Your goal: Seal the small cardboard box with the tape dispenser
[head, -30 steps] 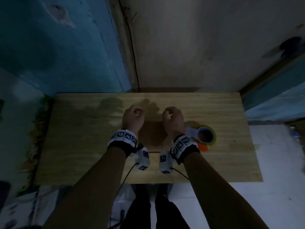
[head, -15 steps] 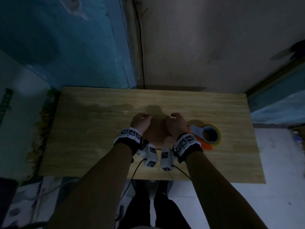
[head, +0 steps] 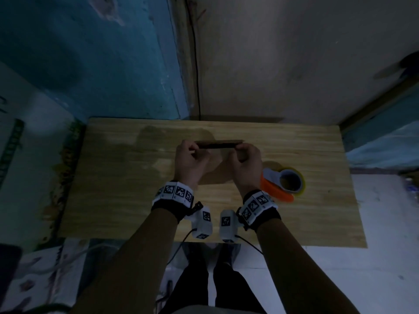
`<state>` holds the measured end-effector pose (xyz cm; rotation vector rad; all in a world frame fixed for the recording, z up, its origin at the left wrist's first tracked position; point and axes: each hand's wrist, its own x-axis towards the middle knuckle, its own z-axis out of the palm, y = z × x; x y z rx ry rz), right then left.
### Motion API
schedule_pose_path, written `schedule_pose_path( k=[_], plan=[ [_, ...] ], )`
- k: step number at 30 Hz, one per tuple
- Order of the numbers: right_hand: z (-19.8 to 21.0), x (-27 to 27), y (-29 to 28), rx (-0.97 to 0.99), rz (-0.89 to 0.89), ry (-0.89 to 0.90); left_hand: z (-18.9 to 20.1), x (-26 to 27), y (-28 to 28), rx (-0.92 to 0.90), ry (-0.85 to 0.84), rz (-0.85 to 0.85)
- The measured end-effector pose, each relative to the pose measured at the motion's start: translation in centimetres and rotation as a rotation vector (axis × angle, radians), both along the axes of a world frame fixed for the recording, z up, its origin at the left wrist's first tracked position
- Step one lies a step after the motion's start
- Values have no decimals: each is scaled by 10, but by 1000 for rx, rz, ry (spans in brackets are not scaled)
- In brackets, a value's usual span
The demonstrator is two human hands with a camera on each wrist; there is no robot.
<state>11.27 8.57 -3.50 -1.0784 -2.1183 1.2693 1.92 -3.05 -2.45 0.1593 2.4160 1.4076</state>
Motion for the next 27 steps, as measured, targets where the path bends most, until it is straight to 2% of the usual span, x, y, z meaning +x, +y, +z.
schedule_pose_path(
  k=[5, 7, 11, 16, 20, 23, 25, 27],
  plan=[
    [-12, 19, -10, 26, 26, 18, -15, 18, -18, 137, -6, -9],
    [-20, 27, -13, 24, 70, -12, -24, 22, -25, 161, -3, -84],
    [-25, 35, -18, -49, 72, 52, -40, 27, -36, 78, 78, -223],
    [-26, 41, -17, 57, 143, -118, -47, 28, -41, -10, 109, -264],
    [-28, 52, -18, 41, 196, -175, -46, 35, -37, -20, 153, -223],
    [-27, 61, -8, 161, 265, -191, -44, 37, -33, -19, 143, -195],
    [-25, 71, 4, 292, 232, -219, -44, 37, -33, -11, 138, -201],
    [-27, 83, 20, 396, 152, -332, -44, 37, -33, -7, 132, -201]
  ],
)
